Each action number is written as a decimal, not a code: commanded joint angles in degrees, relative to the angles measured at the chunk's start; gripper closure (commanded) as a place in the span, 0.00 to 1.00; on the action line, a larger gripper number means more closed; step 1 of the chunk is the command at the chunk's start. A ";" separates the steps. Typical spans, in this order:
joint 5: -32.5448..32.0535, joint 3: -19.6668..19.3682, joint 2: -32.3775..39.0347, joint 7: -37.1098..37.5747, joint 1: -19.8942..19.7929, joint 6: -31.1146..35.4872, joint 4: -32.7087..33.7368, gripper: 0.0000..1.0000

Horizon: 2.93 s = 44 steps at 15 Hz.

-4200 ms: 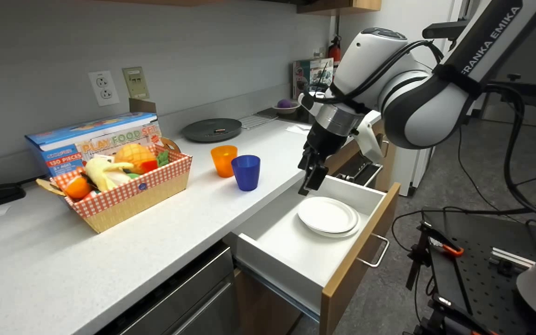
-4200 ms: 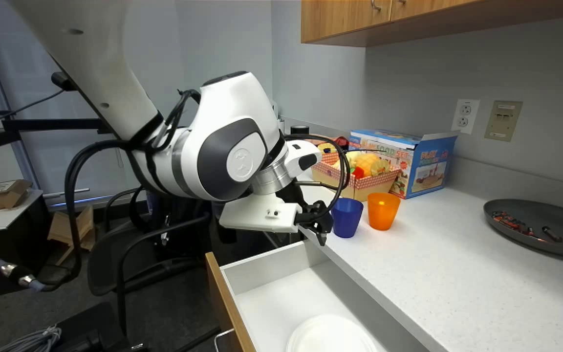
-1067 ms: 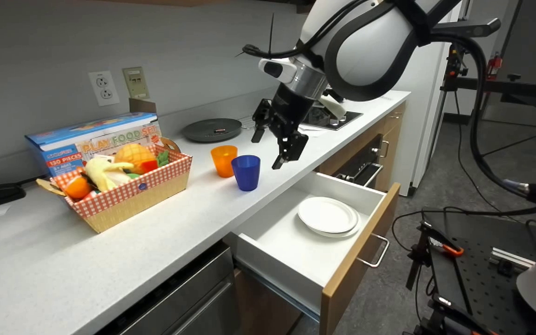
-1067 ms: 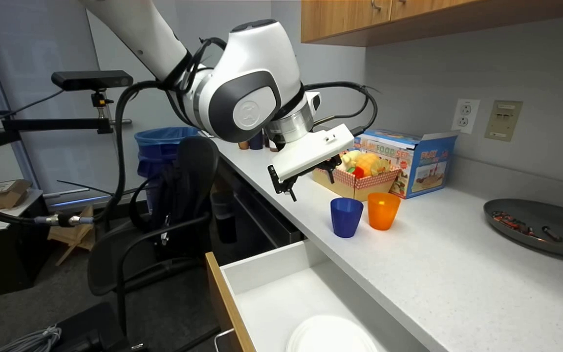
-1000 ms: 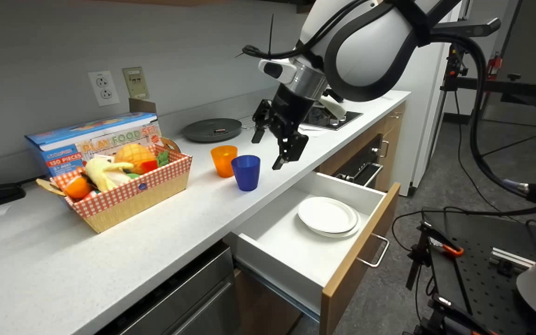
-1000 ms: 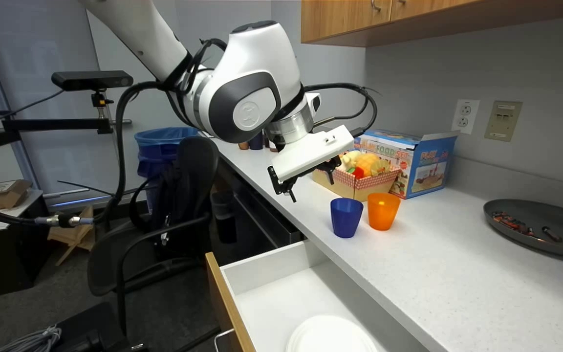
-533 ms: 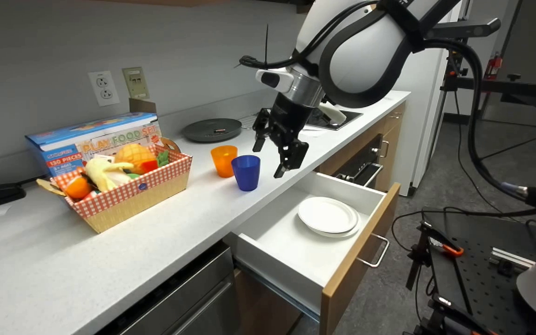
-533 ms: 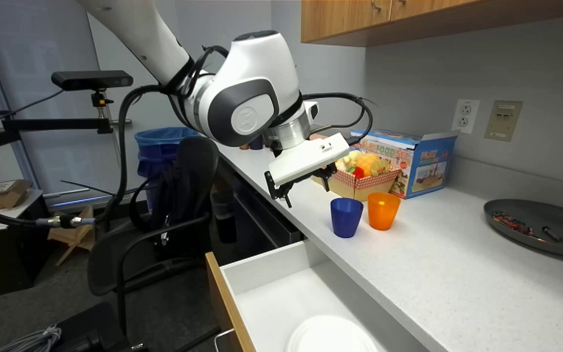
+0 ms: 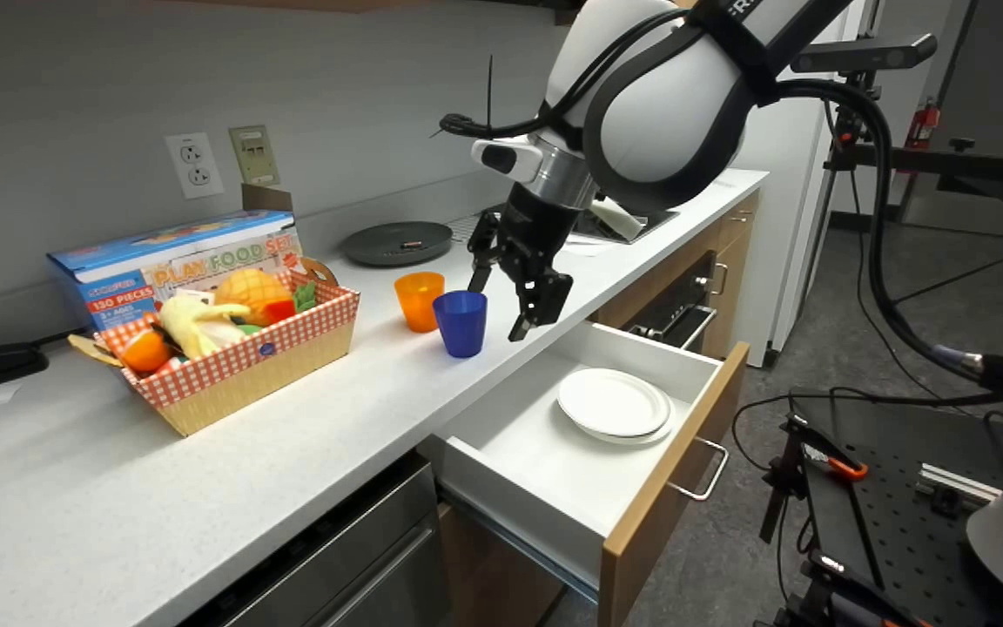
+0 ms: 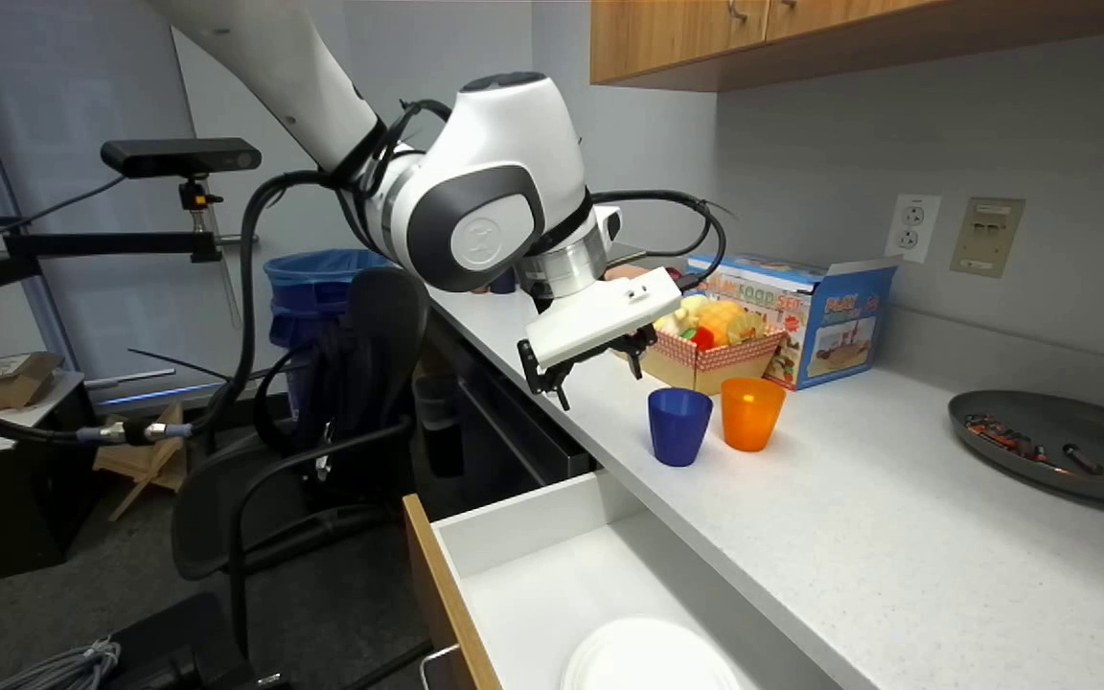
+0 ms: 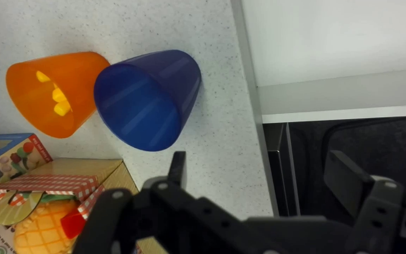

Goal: Open the drawer, put the blue cup inside it, and then close it

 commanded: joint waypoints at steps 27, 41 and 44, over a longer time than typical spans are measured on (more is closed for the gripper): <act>-7.87 5.63 -7.97 -35.99 -10.93 -24.42 7.52 0.00; -5.97 27.51 -2.89 -58.41 -35.29 -25.65 9.31 0.00; -6.70 30.23 -0.06 -63.57 -39.36 -24.08 11.09 0.00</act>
